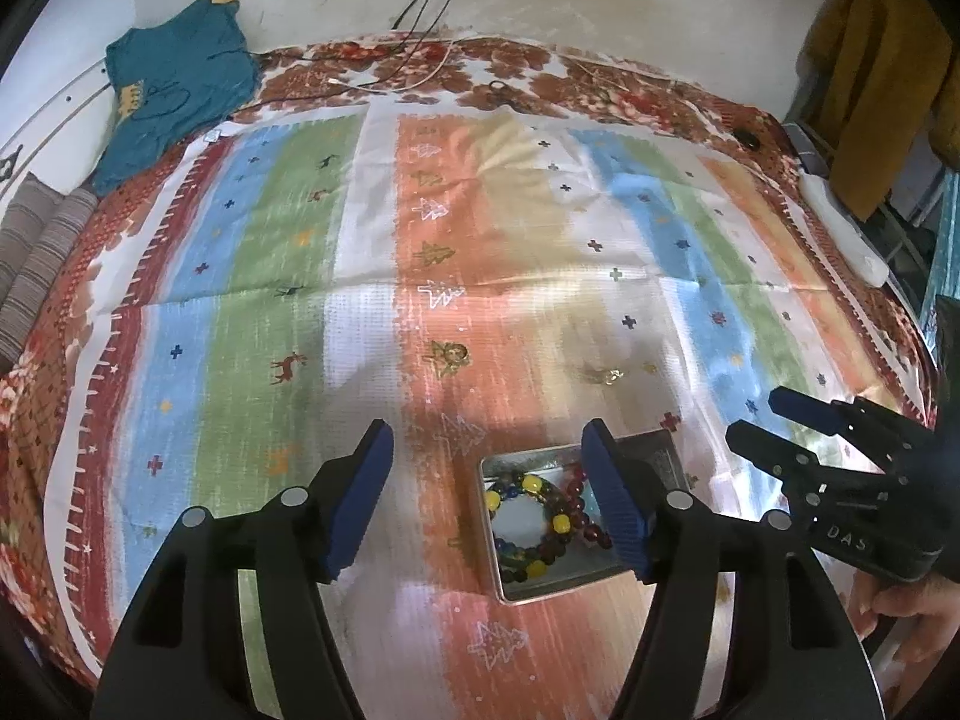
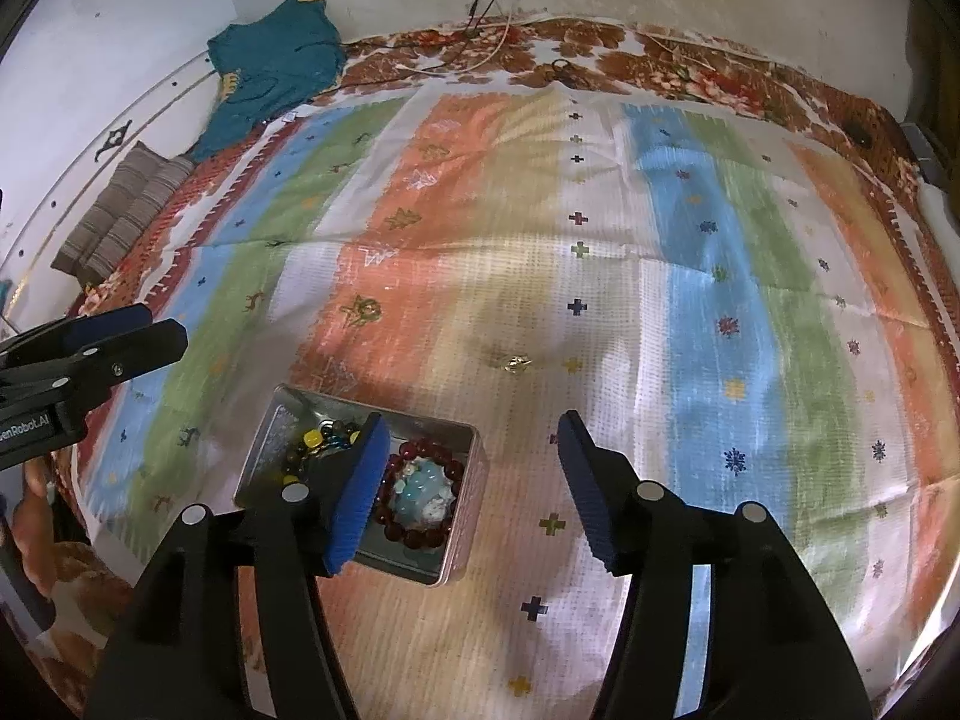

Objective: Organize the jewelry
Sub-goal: 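Move both open tools toward the small gold rings on the cloth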

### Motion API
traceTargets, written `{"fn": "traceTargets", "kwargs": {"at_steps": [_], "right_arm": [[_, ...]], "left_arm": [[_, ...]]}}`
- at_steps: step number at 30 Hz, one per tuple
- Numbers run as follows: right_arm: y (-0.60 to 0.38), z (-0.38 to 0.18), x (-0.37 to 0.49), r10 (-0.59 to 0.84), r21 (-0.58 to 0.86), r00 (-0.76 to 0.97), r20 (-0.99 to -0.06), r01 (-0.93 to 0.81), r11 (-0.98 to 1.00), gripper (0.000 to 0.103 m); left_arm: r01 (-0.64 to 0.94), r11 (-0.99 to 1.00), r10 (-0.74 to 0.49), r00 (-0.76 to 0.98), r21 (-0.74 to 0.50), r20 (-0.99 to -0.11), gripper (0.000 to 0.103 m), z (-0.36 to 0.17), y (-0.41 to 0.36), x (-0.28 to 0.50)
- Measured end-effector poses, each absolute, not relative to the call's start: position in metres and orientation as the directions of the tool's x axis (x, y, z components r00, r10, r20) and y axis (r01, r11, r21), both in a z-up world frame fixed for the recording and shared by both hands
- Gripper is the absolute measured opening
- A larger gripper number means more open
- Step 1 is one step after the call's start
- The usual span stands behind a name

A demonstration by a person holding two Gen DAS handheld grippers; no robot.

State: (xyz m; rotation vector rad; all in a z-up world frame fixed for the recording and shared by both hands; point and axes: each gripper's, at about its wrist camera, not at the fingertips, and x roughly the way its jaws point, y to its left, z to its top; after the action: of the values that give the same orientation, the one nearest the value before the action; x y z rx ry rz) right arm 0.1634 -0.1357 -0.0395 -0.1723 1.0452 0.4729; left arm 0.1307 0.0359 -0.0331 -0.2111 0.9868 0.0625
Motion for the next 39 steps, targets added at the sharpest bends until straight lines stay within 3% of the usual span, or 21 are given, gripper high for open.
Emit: {"fn": "traceTargets", "kwargs": {"at_steps": [24,39], "right_arm": [[-0.114,-0.069,0.204,0.236,0.047,0.354,-0.905,-0.469,0.882,0.073],[-0.101,-0.100,0.229,0.191,0.031,0.299,-0.935,-0.466,0.884,0.073]], "left_arm": [[-0.189,0.981,0.051,0.447,-0.039,-0.893,0.075,-0.072,0.047,0.197],[-0.193,0.981,0.060,0.411,-0.023,-0.910,0.077,-0.094,0.044,0.228]]}}
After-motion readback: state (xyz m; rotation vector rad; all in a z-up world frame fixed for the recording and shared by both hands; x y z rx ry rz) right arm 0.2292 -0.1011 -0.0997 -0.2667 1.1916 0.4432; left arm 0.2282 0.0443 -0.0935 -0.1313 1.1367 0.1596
